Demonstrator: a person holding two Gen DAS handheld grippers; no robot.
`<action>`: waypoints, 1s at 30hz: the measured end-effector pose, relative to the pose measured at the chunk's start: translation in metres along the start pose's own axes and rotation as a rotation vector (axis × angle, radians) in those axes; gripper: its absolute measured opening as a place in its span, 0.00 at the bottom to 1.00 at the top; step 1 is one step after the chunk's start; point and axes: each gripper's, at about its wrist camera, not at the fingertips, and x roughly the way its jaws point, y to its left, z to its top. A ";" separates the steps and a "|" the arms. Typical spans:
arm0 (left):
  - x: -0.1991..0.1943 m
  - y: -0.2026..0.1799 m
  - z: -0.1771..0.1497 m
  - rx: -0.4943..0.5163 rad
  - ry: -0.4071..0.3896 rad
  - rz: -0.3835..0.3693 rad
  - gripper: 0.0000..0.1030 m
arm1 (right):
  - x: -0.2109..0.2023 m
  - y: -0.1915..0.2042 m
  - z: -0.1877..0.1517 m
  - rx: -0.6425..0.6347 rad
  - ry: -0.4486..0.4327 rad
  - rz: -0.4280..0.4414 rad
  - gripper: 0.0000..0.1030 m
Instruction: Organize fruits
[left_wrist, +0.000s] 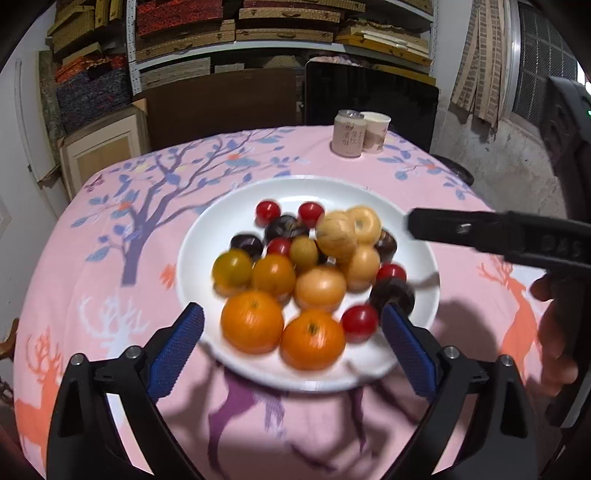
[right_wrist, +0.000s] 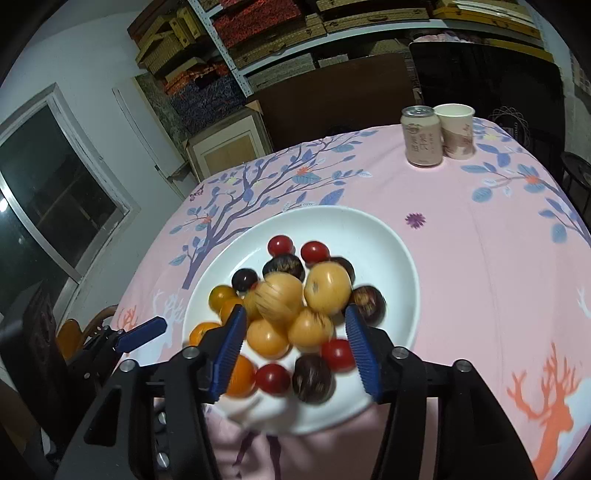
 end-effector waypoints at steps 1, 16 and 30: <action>-0.006 0.000 -0.007 -0.004 0.008 0.009 0.95 | -0.007 0.000 -0.008 -0.004 -0.006 -0.008 0.70; -0.164 -0.007 -0.116 -0.120 -0.120 0.095 0.95 | -0.158 0.037 -0.160 -0.140 -0.184 -0.076 0.94; -0.259 -0.039 -0.147 -0.064 -0.255 0.223 0.95 | -0.231 0.067 -0.185 -0.196 -0.307 -0.117 0.96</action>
